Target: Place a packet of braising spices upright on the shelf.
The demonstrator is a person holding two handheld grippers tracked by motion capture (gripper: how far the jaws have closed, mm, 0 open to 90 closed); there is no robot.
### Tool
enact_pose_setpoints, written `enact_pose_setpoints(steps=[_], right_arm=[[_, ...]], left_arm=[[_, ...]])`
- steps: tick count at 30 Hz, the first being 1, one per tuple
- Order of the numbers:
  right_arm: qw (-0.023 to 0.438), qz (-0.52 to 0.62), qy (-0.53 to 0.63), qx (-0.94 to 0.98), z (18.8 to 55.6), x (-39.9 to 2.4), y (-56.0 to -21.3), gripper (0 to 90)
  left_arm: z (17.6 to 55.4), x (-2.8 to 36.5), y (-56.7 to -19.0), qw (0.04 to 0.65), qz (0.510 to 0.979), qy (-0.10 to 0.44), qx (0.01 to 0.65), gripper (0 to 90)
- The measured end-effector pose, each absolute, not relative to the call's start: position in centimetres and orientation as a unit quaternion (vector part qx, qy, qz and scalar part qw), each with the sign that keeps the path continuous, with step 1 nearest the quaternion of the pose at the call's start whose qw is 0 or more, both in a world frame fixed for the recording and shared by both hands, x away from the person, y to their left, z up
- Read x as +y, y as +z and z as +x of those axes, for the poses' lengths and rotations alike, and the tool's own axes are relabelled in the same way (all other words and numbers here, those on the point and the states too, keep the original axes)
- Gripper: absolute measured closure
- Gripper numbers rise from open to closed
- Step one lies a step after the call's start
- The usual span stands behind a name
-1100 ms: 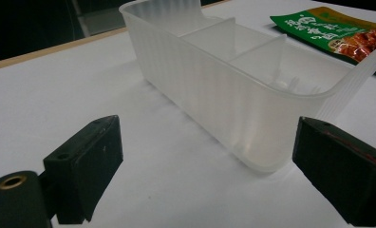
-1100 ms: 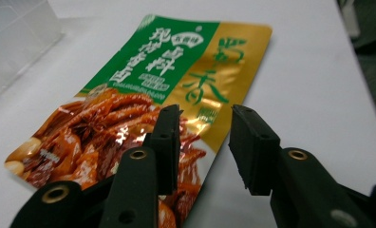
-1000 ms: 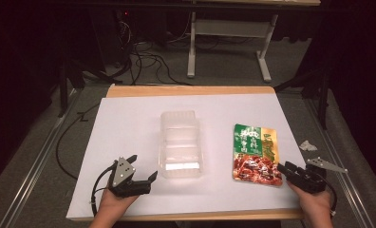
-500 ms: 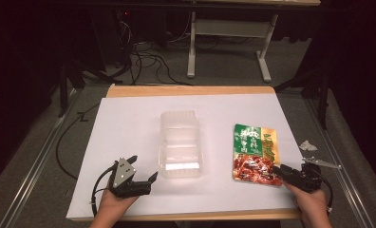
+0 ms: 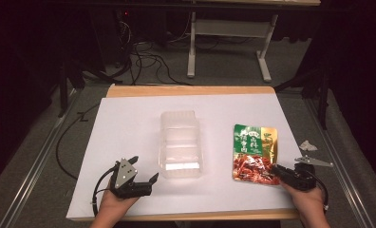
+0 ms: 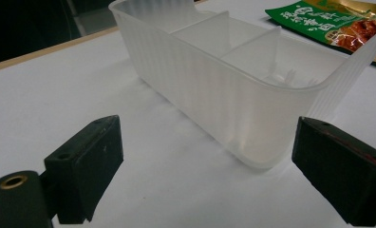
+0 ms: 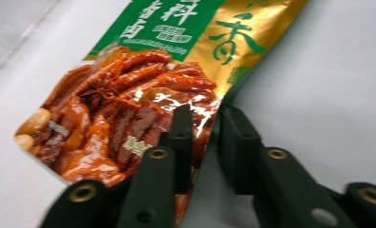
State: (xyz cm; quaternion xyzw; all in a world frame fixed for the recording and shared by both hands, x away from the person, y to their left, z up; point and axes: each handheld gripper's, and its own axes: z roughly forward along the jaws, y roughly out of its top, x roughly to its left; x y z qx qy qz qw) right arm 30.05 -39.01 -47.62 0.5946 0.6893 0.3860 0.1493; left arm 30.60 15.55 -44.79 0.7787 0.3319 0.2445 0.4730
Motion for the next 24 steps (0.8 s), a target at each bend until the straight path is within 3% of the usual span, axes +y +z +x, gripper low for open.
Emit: enact_pose_setpoints(steps=[8,24], right_arm=[[0.157,0.579,0.378,0.705,29.9,-38.9,-47.4,89.7],[0.131,0.521,0.374,0.756,27.9,-35.0,-46.6,87.0]], left_arm=[[30.5,15.5,-44.8,0.474,0.779,0.245,0.330,10.2],[30.4,15.6,-44.7,0.473,0.780,0.248,0.327,10.2]])
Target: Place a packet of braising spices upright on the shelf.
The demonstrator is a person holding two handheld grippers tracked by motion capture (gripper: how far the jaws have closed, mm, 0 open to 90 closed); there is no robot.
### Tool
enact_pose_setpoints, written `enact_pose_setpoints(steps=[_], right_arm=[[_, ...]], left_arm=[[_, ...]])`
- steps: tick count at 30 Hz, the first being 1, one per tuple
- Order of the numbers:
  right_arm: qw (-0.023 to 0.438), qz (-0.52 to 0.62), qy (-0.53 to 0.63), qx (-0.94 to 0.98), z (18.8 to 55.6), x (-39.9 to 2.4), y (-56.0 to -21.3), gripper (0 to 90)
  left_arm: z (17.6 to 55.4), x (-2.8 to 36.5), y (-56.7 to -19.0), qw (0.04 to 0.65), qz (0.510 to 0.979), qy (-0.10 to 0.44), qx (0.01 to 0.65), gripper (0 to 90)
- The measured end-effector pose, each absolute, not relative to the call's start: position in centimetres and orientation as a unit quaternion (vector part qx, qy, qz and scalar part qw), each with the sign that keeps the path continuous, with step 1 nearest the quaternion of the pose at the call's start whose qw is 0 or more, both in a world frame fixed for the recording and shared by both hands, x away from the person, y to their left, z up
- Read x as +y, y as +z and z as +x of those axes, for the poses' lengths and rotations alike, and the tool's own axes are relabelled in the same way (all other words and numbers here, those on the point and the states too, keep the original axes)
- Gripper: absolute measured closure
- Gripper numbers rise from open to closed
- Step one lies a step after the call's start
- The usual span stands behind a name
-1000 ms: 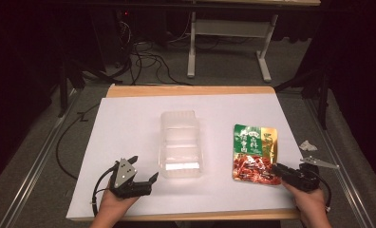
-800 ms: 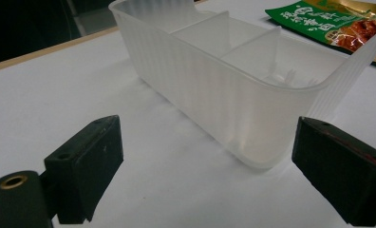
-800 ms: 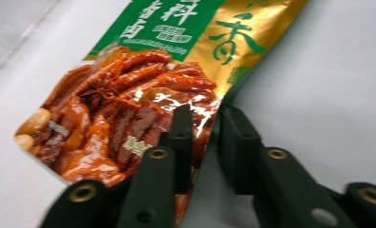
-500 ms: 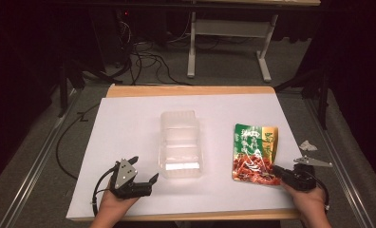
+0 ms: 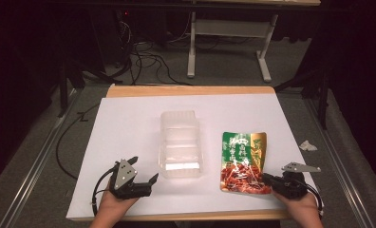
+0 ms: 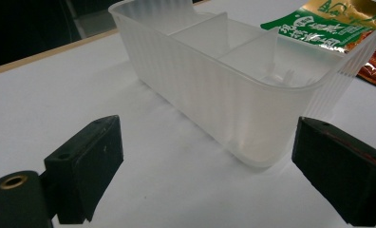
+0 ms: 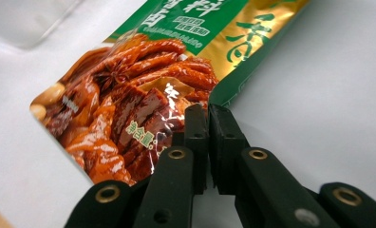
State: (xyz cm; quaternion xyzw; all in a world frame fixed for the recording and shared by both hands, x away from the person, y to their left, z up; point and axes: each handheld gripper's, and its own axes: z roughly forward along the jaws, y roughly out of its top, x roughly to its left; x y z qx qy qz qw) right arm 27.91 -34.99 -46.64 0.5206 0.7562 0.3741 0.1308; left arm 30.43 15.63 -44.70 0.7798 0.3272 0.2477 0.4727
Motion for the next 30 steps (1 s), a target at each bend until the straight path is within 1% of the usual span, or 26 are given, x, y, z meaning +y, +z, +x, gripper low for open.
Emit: enact_pose_setpoints(steps=[7,10,16,21,25,30], right_arm=[[0.125,0.508,0.374,0.766,26.6,-34.7,-46.6,83.8],[0.126,0.507,0.372,0.767,26.3,-34.7,-46.6,81.1],[0.139,0.527,0.372,0.752,26.5,-35.4,-46.6,66.7],[0.152,0.544,0.401,0.721,27.1,-36.5,-46.4,53.2],[0.171,0.551,0.416,0.703,28.0,-37.0,-46.6,46.6],[0.190,0.566,0.430,0.677,29.6,-37.5,-46.5,41.1]], left_arm=[[30.4,15.5,-44.7,0.473,0.781,0.247,0.325,10.2],[30.4,15.5,-44.7,0.473,0.781,0.247,0.325,10.2],[30.4,15.5,-44.7,0.472,0.781,0.247,0.326,10.2],[30.5,15.5,-44.8,0.471,0.782,0.247,0.326,10.3],[30.5,15.4,-44.8,0.471,0.781,0.248,0.327,10.2],[30.6,15.5,-44.9,0.469,0.781,0.249,0.329,10.3]])
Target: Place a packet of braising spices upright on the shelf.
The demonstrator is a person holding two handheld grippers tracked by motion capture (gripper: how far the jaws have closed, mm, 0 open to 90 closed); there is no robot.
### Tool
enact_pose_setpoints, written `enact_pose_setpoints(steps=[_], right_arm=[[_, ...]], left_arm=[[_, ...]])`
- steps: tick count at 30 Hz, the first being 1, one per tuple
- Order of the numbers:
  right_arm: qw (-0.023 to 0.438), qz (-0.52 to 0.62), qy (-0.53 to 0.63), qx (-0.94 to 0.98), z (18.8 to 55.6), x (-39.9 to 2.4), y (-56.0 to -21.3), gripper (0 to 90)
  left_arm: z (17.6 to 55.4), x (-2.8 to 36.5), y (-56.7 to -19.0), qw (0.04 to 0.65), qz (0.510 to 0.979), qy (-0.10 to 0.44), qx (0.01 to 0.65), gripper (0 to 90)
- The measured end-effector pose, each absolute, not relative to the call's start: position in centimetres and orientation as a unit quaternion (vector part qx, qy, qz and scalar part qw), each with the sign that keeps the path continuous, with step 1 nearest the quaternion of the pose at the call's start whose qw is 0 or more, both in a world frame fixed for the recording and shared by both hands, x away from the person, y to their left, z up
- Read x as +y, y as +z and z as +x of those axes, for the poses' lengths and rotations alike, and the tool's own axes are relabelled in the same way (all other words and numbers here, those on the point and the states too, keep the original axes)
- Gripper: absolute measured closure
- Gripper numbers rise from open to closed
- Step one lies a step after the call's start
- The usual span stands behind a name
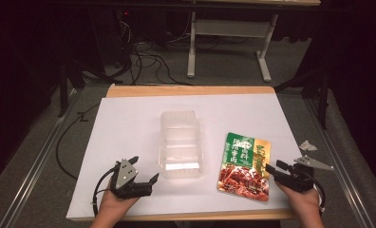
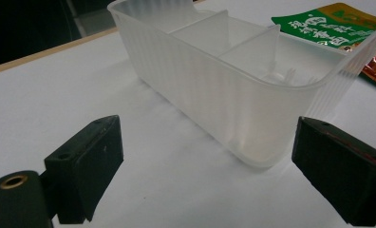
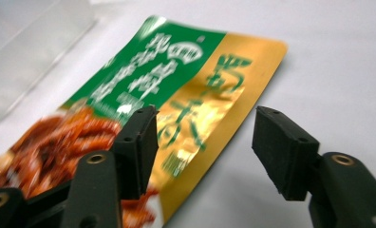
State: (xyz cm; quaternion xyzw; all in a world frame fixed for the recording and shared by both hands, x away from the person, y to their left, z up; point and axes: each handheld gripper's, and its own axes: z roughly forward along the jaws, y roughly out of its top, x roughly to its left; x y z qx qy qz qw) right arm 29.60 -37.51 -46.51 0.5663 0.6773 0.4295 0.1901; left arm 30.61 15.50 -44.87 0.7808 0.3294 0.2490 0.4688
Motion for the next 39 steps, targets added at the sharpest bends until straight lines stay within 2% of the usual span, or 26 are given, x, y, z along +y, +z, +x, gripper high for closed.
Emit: enact_pose_setpoints(steps=[6,8,15,24,31,39], right_arm=[[0.209,0.566,0.442,0.664,32.0,-37.5,-46.3,40.1],[0.211,0.568,0.444,0.661,33.0,-37.5,-46.3,37.3],[0.195,0.589,0.447,0.644,36.3,-38.5,-46.4,33.5],[0.130,0.626,0.465,0.613,38.7,-40.3,-47.2,31.2],[0.093,0.639,0.463,0.607,39.4,-40.9,-48.0,32.6],[0.070,0.632,0.462,0.618,39.7,-40.5,-48.2,42.7]], left_arm=[[30.7,15.4,-45.0,0.466,0.782,0.248,0.330,10.3],[30.7,15.4,-45.0,0.466,0.783,0.247,0.329,10.3],[30.6,15.5,-45.0,0.465,0.783,0.248,0.329,10.2],[30.1,16.3,-45.2,0.460,0.782,0.253,0.336,10.2],[29.1,17.3,-45.1,0.454,0.778,0.262,0.346,10.3],[28.4,18.2,-45.2,0.449,0.776,0.266,0.353,10.3]])
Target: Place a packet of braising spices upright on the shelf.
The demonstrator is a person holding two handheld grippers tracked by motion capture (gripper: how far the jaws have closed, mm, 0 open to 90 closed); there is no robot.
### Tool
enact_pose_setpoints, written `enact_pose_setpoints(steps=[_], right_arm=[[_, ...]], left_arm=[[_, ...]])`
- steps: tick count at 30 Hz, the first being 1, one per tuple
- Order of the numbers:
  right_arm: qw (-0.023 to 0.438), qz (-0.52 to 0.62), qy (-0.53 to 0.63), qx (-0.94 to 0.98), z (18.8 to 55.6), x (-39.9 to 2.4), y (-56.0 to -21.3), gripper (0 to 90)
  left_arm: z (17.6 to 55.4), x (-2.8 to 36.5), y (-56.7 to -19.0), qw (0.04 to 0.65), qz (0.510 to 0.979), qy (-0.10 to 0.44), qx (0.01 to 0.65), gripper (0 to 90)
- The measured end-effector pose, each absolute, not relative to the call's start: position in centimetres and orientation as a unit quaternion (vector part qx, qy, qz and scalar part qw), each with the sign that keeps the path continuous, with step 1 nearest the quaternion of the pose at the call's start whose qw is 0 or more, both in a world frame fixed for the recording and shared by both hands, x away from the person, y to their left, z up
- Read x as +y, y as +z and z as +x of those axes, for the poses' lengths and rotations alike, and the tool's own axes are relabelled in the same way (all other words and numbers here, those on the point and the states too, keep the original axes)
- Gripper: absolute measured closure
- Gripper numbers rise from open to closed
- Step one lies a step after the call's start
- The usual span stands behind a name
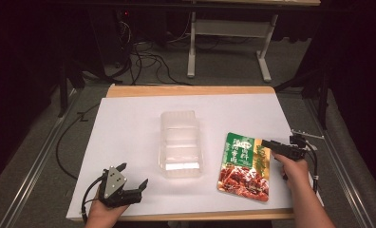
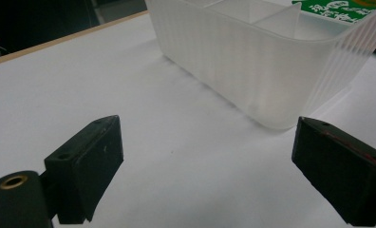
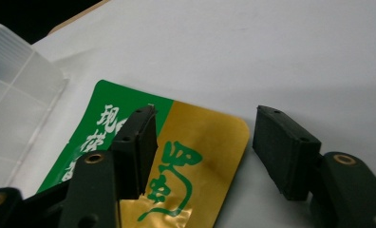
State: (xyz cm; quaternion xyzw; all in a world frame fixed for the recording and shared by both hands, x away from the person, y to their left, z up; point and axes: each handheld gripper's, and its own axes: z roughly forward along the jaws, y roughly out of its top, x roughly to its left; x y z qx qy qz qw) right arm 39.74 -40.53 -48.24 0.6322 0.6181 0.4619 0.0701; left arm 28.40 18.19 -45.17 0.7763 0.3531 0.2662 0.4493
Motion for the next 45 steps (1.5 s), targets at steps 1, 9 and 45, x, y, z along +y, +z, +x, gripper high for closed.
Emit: enact_pose_setpoints(steps=[1,9,45], right_arm=[[0.066,0.627,0.463,0.623,39.8,-40.5,-48.3,44.1],[0.049,0.607,0.496,0.619,39.4,-40.3,-48.1,45.8],[-0.007,0.577,0.458,0.676,39.9,-39.0,-48.6,70.2]], left_arm=[[28.4,18.2,-45.2,0.448,0.777,0.267,0.353,10.3],[28.4,18.1,-45.2,0.446,0.780,0.265,0.350,10.3],[28.4,17.6,-45.4,0.443,0.786,0.260,0.344,10.5]])
